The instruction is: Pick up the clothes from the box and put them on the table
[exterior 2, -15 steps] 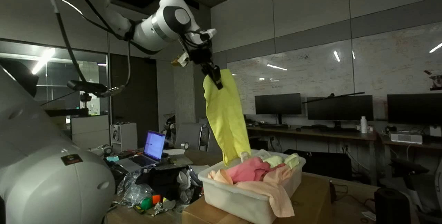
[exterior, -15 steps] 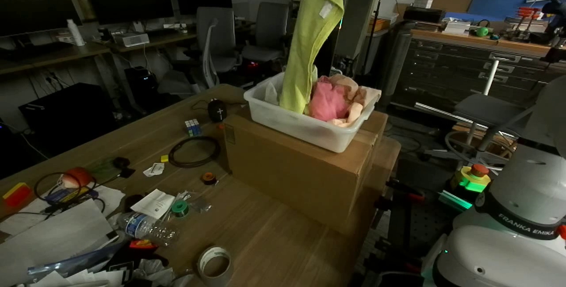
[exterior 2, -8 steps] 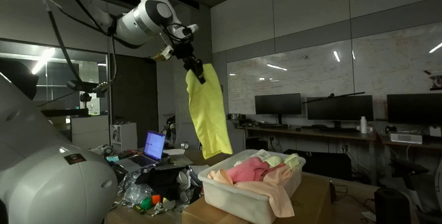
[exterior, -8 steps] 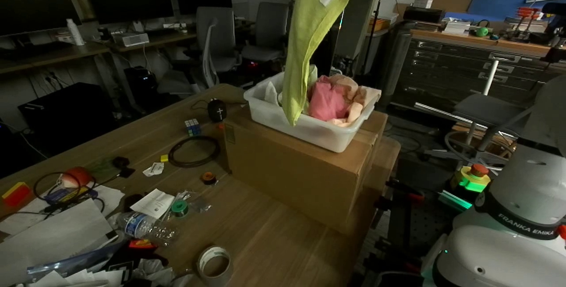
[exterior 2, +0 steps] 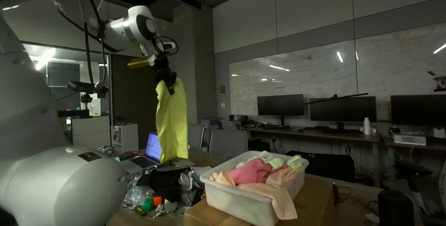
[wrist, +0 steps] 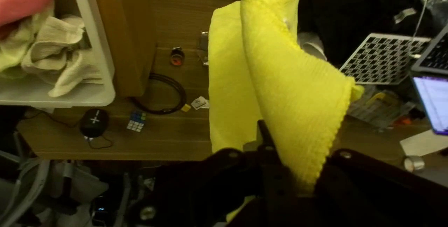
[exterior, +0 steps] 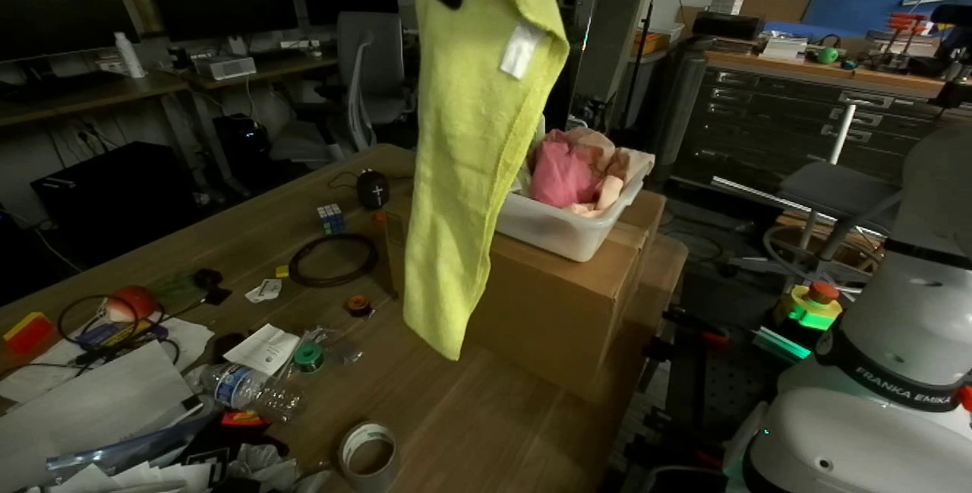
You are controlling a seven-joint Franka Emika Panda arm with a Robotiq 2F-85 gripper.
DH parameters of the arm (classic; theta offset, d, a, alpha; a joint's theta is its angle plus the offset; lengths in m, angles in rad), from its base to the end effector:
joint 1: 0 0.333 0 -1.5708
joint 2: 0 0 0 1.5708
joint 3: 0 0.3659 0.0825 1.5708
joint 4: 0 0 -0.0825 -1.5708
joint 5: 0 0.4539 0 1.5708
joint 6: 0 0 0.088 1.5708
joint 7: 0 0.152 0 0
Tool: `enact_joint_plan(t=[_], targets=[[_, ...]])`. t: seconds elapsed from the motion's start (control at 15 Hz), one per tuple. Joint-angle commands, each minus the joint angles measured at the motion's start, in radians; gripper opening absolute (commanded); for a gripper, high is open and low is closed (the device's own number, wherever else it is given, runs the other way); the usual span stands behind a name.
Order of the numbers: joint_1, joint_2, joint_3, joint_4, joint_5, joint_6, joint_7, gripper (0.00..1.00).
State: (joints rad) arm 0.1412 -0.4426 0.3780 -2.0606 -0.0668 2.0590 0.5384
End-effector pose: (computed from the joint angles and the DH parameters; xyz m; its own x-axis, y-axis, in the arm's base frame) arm 0.4471 0.2850 0.6428 0.8931 -0.0022 0.4499 0.0018 -1.0000 -0.0085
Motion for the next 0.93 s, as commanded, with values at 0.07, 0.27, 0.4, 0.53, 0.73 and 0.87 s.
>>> enact_joint_plan(t=[0.07, 0.27, 0.4, 0.53, 0.73, 0.87], targets=[[0.007, 0.182, 0.015, 0.16, -0.024, -0.029, -0.064, 0.01], [0.009, 0.25, 0.007, 0.202, -0.066, -0.031, -0.053, 0.01], [0.017, 0.28, -0.003, 0.223, -0.092, -0.051, -0.058, 0.29], [0.018, 0.292, -0.011, 0.227, -0.134, -0.076, -0.056, 0.36], [0.016, 0.291, -0.031, 0.214, -0.178, -0.101, -0.047, 0.59], [0.005, 0.275, -0.056, 0.188, -0.178, -0.122, -0.027, 0.75]])
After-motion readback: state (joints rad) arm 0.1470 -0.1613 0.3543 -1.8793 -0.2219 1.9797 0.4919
